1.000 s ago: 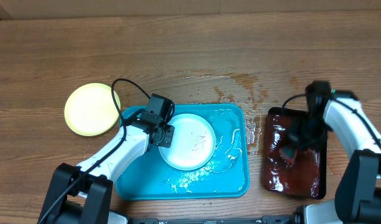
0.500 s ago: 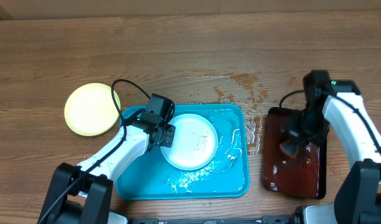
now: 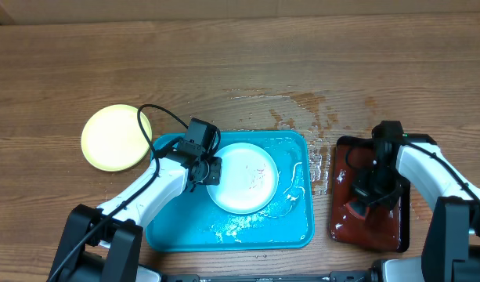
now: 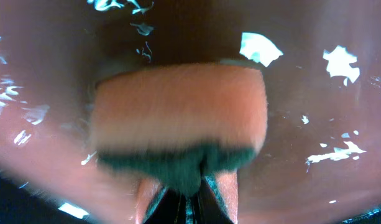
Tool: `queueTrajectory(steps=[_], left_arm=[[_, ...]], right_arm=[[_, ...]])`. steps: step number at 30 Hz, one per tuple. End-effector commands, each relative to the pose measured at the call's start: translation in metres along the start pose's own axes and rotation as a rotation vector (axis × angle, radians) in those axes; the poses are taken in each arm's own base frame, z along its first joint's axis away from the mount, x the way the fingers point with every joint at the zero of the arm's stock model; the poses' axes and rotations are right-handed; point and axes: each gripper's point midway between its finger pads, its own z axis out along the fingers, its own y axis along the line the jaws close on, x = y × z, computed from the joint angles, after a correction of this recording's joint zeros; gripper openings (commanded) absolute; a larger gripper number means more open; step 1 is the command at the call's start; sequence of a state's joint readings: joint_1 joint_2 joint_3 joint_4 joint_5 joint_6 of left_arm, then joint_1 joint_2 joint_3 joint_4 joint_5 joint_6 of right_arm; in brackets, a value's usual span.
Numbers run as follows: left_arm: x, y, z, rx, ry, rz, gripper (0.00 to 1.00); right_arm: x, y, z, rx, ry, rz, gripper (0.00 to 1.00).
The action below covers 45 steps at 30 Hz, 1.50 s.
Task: Clean dirty plates on tray and stack at the side
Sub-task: 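Pick up the sponge from the brown tray with the right gripper, then scrub the white plate with the sponge while the left gripper holds its rim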
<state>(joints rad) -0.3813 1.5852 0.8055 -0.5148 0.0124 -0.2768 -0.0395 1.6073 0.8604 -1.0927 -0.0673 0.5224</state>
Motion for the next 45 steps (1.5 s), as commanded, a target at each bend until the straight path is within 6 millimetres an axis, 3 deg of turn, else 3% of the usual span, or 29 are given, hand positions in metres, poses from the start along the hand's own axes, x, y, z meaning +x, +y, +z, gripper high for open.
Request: queueTrajectory(steps=[1,8,17,21,24,31,41,45], left_arm=[[-0.001,-0.003,0.001,0.006,0.007,-0.030,0.04],[-0.001,-0.003,0.001,0.006,0.008,-0.030,0.04],[-0.001,-0.003,0.001,0.006,0.007,-0.034,0.04],[0.000,-0.005,0.001,0.014,0.013,-0.103,0.04],[0.003,-0.014,0.001,0.069,0.034,-0.124,0.04],[0.008,-0.031,-0.002,0.166,0.070,-0.144,0.04],[0.007,-0.038,-0.003,0.202,0.073,-0.151,0.04],[0.005,-0.040,-0.003,0.212,0.065,-0.146,0.04]], right_arm=[[-0.014,0.022,-0.034,-0.091,-0.053,-0.017,0.04],[-0.024,0.020,-0.076,-0.047,-0.105,0.025,0.04],[-0.033,0.002,-0.082,0.055,-0.166,0.029,0.04],[-0.019,0.048,-0.083,-0.182,-0.093,-0.295,0.04],[-0.009,0.069,-0.087,-0.261,-0.087,-0.374,0.04],[0.037,0.135,-0.107,-0.496,-0.085,-0.649,0.04],[0.110,0.188,-0.098,-0.524,-0.040,-0.809,0.04],[0.119,0.196,-0.079,-0.430,-0.063,-0.777,0.04]])
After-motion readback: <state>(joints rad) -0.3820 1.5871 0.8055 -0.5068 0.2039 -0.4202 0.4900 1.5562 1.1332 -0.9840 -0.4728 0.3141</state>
